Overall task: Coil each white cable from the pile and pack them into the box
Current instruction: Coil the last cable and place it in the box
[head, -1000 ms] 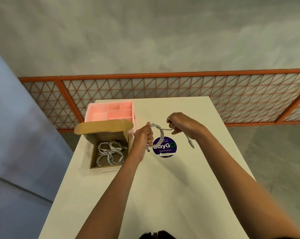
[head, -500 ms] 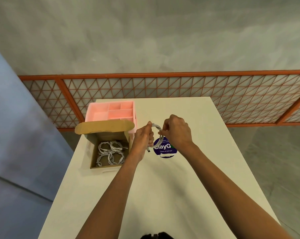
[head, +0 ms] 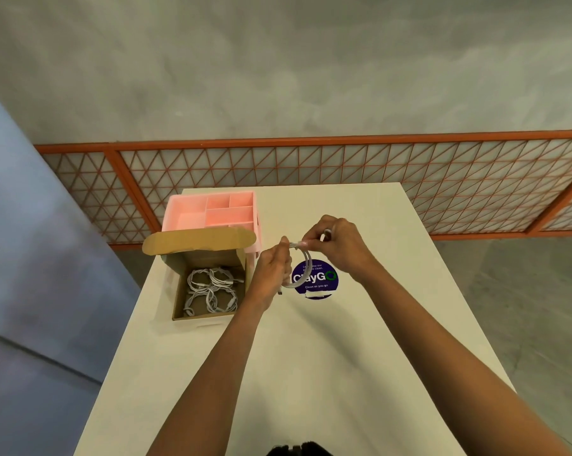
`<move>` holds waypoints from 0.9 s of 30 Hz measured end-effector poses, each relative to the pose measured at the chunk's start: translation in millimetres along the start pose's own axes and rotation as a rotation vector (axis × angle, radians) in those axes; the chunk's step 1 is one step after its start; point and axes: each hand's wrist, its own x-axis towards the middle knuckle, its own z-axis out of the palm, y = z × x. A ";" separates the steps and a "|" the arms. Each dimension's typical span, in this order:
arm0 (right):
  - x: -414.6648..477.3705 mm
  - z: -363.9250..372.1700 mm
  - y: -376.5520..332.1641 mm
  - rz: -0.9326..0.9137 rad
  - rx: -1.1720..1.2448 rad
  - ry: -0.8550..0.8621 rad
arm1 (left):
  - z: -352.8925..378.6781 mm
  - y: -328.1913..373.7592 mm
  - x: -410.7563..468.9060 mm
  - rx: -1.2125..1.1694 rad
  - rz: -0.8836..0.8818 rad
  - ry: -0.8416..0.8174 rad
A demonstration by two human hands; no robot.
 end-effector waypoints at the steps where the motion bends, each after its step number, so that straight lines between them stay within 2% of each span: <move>1: -0.3 -3.6 0.1 0.038 0.074 0.004 | -0.5 1.5 0.4 -0.021 -0.001 -0.007; 5: 0.4 -14.9 4.8 0.192 0.251 0.005 | 0.4 11.0 0.8 -0.186 -0.040 -0.098; 11: -4.5 -19.4 15.6 0.303 0.336 -0.155 | 2.5 11.4 -5.4 -0.347 -0.119 -0.193; 15: -5.5 -16.6 20.2 0.355 0.500 -0.198 | 2.0 11.4 -6.6 -0.299 -0.095 -0.198; 19: -6.9 -13.1 24.2 0.410 0.619 -0.190 | 2.0 10.4 -9.4 -0.112 0.022 -0.169; 22: -8.4 -13.4 25.2 0.408 0.629 -0.183 | 3.5 12.0 -11.1 0.004 0.094 -0.147; 27: -4.6 -17.1 24.3 0.412 0.587 -0.175 | 7.0 8.0 -4.9 0.001 0.151 -0.055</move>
